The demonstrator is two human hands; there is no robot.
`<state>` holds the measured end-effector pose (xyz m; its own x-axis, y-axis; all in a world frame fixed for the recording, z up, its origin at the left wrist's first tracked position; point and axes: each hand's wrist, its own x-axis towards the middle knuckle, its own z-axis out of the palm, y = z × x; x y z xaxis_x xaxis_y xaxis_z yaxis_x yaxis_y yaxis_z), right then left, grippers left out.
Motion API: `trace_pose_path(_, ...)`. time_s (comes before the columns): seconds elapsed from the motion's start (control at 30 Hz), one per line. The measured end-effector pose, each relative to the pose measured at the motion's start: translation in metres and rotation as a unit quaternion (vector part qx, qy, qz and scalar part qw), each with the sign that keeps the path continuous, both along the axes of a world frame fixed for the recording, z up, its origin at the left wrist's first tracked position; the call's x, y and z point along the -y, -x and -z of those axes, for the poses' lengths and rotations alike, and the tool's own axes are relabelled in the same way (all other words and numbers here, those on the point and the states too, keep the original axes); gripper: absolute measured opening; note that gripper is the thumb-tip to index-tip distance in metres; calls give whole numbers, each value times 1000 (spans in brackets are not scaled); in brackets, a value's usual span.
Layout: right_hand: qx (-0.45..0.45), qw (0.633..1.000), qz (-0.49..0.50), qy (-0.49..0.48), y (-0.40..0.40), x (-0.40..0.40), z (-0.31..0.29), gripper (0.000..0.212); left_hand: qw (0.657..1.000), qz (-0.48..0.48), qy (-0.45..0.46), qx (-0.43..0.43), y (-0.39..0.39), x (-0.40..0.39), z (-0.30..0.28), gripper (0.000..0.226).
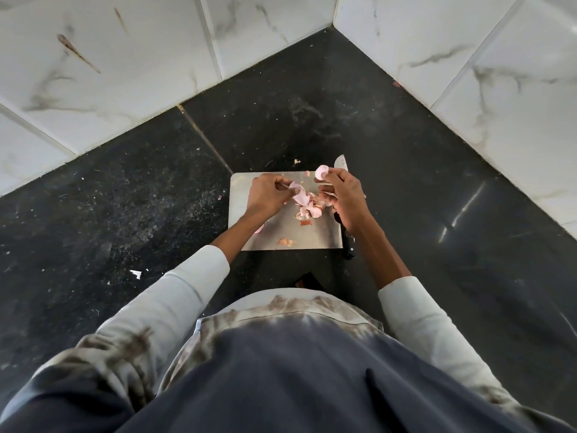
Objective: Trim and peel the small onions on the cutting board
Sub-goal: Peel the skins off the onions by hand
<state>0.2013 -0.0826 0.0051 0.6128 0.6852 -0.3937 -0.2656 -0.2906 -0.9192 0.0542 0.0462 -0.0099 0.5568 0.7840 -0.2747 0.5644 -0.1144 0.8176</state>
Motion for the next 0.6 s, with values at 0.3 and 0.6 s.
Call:
trace_pose_path(0.3, 164, 979, -111, 55, 41, -14, -7, 41, 996, -78, 30, -8, 62, -26, -11, 16)
trace_pose_path(0.6, 302, 923, -210, 114, 97, -49, 25, 28, 997, 43, -24, -61, 107, -5, 10, 56)
